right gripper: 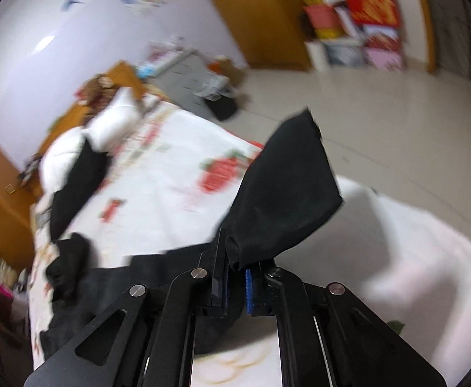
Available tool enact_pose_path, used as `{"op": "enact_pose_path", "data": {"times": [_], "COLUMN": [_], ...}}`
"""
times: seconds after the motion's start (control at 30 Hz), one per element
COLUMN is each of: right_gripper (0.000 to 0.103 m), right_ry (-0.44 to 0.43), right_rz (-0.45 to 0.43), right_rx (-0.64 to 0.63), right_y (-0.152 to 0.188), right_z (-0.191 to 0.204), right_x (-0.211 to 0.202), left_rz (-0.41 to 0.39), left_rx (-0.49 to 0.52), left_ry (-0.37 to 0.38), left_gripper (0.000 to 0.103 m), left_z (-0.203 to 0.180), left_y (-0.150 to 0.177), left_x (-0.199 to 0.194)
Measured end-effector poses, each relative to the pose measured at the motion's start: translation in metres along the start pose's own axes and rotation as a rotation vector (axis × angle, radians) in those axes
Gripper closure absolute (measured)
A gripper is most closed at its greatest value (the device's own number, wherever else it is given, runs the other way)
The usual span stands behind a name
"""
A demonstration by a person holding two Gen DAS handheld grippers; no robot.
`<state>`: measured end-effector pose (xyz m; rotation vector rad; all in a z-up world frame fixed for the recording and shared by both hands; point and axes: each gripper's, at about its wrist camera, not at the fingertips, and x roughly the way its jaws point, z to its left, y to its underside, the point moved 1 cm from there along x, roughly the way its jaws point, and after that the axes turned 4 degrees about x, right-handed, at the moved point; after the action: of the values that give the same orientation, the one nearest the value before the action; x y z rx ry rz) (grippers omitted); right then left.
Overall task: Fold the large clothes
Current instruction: 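Fold the held sleeve across the jacket body with the right gripper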
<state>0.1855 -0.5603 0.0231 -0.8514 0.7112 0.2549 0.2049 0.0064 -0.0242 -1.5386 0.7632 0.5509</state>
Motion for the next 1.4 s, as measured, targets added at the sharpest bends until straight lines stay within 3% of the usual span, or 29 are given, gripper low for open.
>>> {"op": "enact_pose_path", "data": {"times": [0.2, 0.4, 0.57, 0.97, 1.27, 1.4], "right_gripper": [0.096, 0.096, 0.096, 0.096, 0.096, 0.09], "right_ry": [-0.171, -0.317, -0.36, -0.389, -0.365, -0.341], "right_rz": [-0.028, 0.018, 0.091, 0.276, 0.44, 0.508], "right_rx": [-0.183, -0.351, -0.45, -0.546, -0.591, -0.615], "right_y": [0.0, 0.038, 0.08, 0.178, 0.242, 0.264], "right_z": [0.105, 0.2, 0.252, 0.314, 0.328, 0.325], "right_x": [-0.048, -0.07, -0.061, -0.005, 0.053, 0.078], "left_rz": [-0.039, -0.08, -0.097, -0.09, -0.066, -0.05], "left_rx": [-0.025, -0.065, -0.092, -0.156, -0.168, -0.17], "left_ry": [0.006, 0.009, 0.008, -0.011, -0.014, -0.015], "left_gripper": [0.044, 0.044, 0.044, 0.044, 0.044, 0.044], "left_z": [0.011, 0.028, 0.044, 0.082, 0.098, 0.1], "left_y": [-0.004, -0.006, -0.005, 0.007, 0.013, 0.014], "left_x": [-0.027, -0.052, -0.062, -0.056, -0.034, -0.023]}}
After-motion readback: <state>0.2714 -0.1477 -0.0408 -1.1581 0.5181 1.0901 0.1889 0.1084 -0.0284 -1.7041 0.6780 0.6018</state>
